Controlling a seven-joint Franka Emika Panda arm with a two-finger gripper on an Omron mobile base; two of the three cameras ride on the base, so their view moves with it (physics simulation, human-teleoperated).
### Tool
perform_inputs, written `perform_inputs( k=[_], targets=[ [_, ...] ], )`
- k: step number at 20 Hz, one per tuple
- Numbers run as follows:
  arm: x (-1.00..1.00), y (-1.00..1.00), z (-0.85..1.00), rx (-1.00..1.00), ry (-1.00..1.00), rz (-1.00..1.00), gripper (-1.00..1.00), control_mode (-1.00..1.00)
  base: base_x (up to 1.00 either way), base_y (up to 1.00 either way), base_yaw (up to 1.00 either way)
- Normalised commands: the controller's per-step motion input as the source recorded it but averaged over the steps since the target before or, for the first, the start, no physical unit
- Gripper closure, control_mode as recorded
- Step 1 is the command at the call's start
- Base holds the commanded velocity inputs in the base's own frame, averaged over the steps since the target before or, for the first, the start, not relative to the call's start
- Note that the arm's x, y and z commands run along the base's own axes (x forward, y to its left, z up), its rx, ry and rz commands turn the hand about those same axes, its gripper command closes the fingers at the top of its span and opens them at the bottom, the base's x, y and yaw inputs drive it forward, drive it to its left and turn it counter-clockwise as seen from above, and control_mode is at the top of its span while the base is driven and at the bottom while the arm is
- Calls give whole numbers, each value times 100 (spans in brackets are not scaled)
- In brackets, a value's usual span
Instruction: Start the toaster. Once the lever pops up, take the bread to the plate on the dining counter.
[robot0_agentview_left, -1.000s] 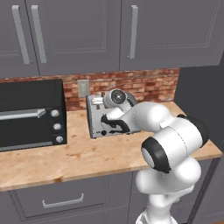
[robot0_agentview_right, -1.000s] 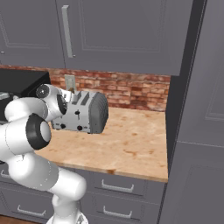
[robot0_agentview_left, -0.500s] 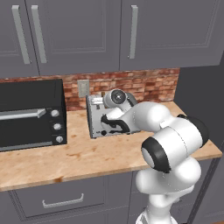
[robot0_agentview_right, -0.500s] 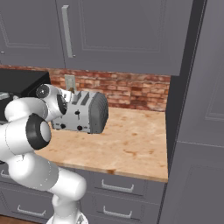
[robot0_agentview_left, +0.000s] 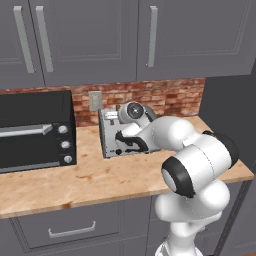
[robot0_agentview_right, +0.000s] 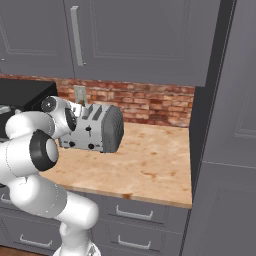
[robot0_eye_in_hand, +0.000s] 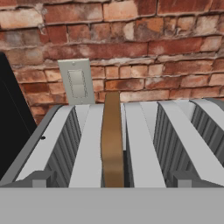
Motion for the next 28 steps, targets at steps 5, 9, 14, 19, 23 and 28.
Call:
perform_inputs(
  k=[5, 9, 14, 19, 23, 28],
  targets=[
    [0, 0, 0, 0, 0, 0, -100, -100, 0, 0, 0],
    [0, 0, 0, 0, 0, 0, -100, -100, 0, 0, 0],
    [0, 0, 0, 0, 0, 0, -100, -100, 0, 0, 0],
    [0, 0, 0, 0, 0, 0, -100, -100, 0, 0, 0],
    [0, 0, 0, 0, 0, 0, -100, -100, 0, 0, 0],
    [0, 0, 0, 0, 0, 0, -100, -100, 0, 0, 0]
  ],
)
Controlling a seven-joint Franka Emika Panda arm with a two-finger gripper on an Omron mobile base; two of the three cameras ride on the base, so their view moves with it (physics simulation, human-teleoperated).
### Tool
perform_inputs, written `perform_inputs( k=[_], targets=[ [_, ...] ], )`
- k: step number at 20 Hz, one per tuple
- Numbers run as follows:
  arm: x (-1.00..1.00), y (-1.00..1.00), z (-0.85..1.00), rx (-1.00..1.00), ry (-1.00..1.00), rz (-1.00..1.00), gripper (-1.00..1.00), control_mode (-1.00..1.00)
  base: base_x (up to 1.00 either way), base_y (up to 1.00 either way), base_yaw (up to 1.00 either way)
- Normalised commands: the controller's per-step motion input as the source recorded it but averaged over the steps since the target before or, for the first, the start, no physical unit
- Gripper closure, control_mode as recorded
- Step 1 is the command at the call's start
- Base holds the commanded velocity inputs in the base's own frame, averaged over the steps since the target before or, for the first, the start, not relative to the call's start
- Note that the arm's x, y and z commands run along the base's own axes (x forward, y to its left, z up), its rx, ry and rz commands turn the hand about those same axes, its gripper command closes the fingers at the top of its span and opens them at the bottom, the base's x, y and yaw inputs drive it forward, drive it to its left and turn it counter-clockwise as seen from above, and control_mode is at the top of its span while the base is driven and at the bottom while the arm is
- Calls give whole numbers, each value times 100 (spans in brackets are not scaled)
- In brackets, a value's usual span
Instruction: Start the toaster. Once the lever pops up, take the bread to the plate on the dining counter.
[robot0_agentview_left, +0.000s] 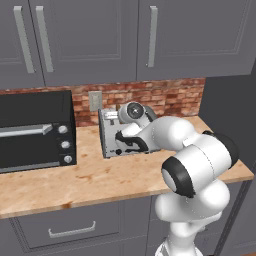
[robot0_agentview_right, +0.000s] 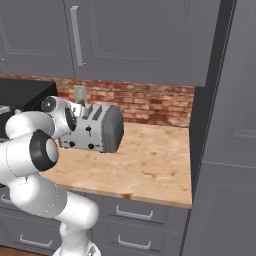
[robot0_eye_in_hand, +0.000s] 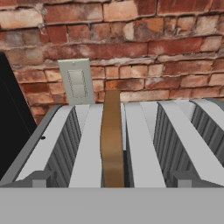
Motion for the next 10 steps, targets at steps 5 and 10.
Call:
perform_inputs(
  k=[5, 10],
  targets=[
    [0, 0, 0, 0, 0, 0, -100, -100, 0, 0, 0],
    [0, 0, 0, 0, 0, 0, -100, -100, 0, 0, 0]
  ],
)
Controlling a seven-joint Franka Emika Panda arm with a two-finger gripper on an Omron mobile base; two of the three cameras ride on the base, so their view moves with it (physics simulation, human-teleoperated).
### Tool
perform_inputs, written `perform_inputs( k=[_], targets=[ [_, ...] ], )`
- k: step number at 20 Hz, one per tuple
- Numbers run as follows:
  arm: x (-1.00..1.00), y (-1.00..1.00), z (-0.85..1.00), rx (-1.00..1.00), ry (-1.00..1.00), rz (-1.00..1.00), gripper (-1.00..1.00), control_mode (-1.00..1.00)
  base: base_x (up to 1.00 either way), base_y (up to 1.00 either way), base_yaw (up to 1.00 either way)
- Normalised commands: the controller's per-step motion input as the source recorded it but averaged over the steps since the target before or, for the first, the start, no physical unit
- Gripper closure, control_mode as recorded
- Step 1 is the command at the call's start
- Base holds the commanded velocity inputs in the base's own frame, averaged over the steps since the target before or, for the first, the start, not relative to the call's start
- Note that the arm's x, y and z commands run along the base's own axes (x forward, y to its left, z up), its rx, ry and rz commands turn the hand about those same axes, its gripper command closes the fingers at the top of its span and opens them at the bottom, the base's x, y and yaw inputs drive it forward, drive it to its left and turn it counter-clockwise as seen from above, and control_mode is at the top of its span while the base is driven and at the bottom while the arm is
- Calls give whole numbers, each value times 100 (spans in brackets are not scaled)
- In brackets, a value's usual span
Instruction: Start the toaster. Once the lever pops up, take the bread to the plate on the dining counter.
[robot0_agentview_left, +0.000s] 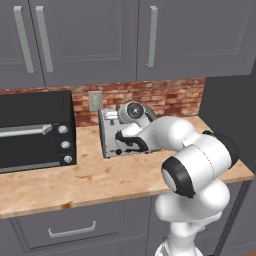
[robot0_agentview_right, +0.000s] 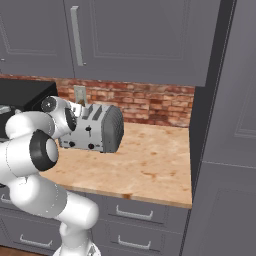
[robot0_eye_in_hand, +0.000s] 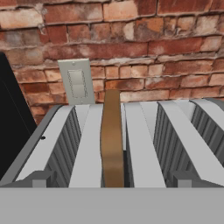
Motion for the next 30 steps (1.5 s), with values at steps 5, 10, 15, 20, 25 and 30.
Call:
perform_inputs(
  k=[5, 10, 15, 20, 25, 30],
  targets=[
    [0, 0, 0, 0, 0, 0, -100, -100, 0, 0, 0],
    [0, 0, 0, 0, 0, 0, -100, -100, 0, 0, 0],
    [0, 0, 0, 0, 0, 0, -100, -100, 0, 0, 0],
    [0, 0, 0, 0, 0, 0, -100, -100, 0, 0, 0],
    [0, 0, 0, 0, 0, 0, -100, -100, 0, 0, 0],
    [0, 0, 0, 0, 0, 0, -100, -100, 0, 0, 0]
  ],
)
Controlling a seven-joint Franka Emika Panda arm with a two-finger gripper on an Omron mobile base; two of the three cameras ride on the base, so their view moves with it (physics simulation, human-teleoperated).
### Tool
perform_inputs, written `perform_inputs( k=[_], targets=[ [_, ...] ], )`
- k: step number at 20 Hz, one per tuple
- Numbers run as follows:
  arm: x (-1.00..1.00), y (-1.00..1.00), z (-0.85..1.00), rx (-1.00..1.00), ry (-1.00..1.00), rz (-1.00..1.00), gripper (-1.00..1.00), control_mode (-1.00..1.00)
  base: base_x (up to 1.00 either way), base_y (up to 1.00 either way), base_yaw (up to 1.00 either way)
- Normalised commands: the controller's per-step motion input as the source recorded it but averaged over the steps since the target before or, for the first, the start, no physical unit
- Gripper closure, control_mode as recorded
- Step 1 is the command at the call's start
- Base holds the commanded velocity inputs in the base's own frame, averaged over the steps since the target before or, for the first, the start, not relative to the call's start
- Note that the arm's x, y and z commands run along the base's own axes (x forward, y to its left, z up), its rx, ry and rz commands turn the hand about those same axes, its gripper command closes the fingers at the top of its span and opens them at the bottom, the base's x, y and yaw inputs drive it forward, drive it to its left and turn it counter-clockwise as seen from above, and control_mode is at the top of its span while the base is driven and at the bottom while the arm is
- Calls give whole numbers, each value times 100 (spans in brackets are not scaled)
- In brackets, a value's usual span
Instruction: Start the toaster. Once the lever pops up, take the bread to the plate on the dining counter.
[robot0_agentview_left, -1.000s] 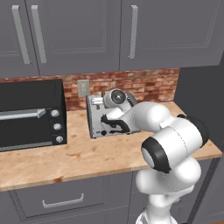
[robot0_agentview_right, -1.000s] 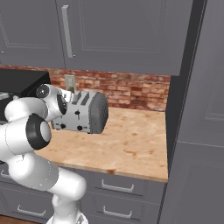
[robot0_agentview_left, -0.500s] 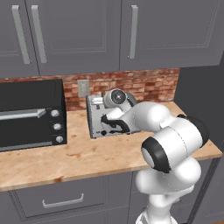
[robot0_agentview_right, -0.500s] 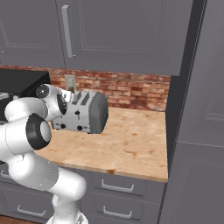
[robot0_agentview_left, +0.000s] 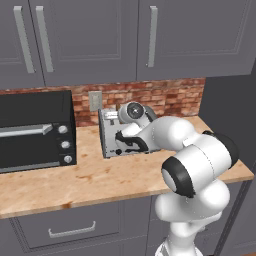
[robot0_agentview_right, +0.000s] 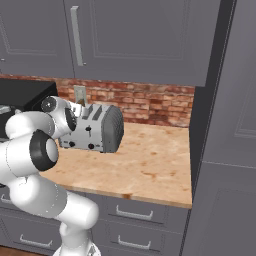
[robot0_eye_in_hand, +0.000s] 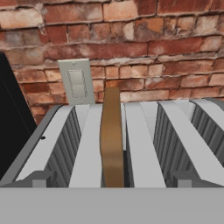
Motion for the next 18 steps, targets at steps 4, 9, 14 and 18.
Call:
perform_inputs(
  k=[4, 9, 14, 18],
  targets=[
    [0, 0, 0, 0, 0, 0, -100, -100, 0, 0, 0],
    [0, 0, 0, 0, 0, 0, -100, -100, 0, 0, 0],
    [0, 0, 0, 0, 0, 0, -100, -100, 0, 0, 0],
    [0, 0, 0, 0, 0, 0, -100, -100, 0, 0, 0]
  ],
)
